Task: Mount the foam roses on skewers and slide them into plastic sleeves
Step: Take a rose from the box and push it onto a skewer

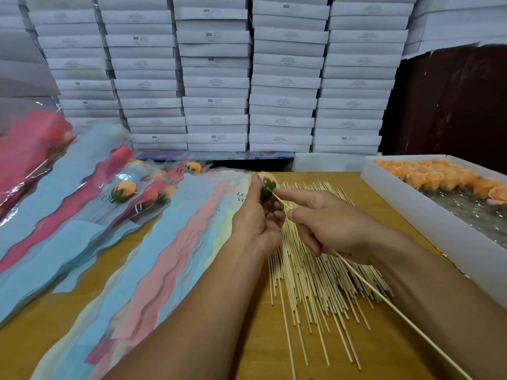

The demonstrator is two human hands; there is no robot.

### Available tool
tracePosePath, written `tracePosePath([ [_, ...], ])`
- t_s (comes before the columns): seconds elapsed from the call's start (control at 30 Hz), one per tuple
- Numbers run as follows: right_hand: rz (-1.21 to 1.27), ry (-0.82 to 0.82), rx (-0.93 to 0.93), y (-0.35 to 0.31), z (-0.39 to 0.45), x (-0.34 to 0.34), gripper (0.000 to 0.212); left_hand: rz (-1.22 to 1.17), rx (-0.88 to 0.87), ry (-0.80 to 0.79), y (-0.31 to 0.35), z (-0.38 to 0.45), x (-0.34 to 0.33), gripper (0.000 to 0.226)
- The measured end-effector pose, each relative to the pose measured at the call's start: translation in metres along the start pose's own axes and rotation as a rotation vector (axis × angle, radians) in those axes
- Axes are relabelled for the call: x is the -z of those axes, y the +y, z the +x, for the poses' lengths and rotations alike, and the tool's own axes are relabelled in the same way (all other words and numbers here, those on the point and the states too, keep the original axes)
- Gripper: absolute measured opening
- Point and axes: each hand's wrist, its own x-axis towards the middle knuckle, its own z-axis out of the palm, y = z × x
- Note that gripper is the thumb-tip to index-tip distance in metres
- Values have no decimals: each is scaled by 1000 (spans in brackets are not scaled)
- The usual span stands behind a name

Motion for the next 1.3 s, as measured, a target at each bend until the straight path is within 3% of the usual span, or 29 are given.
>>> tracePosePath([
  [0.73,51,40,2,11,7,-2,48,70,-56,37,0,-3,-1,22],
  [1.07,31,56,4,12,8,-5,19,135,-119,96,0,-2,-3,19],
  [1.3,-69,76,35,11,6,-7,22,152,-176,113,-3,1,-1,18],
])
